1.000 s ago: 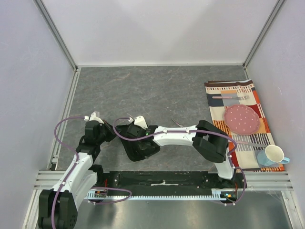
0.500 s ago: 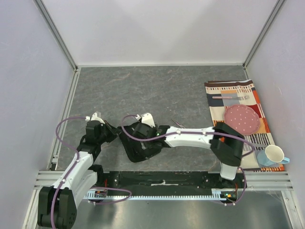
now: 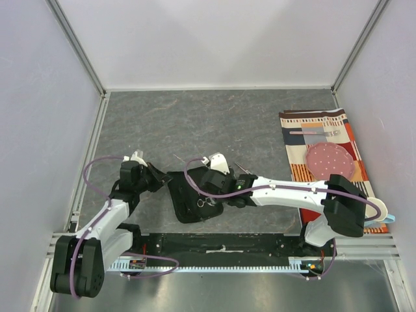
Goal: Sort the hair-cutting tools
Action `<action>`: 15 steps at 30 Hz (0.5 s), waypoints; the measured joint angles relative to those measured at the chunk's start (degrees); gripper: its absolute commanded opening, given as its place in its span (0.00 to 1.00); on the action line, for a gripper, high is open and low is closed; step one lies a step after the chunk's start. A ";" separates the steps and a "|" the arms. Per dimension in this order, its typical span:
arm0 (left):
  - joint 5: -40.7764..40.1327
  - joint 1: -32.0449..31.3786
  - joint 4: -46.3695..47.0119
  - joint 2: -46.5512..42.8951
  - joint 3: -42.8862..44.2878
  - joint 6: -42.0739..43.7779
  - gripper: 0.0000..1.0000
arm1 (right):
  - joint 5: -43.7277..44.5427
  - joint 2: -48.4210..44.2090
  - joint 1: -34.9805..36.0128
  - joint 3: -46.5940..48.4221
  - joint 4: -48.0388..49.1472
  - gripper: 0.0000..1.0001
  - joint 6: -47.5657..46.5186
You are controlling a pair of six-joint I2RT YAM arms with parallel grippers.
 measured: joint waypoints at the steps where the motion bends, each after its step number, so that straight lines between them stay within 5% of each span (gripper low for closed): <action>1: 0.07 -0.20 0.09 -0.52 -0.22 -0.50 0.33 | -0.48 -0.13 0.00 -1.14 -0.09 0.69 -0.28; 5: -1.18 -0.92 -3.89 -7.10 -0.85 -1.84 0.53 | -2.21 -1.99 0.07 -3.80 -0.24 0.69 -0.81; 15: -12.04 -0.94 -21.66 -9.92 15.28 1.46 0.53 | -5.35 -7.04 3.61 -11.17 2.01 0.56 0.26</action>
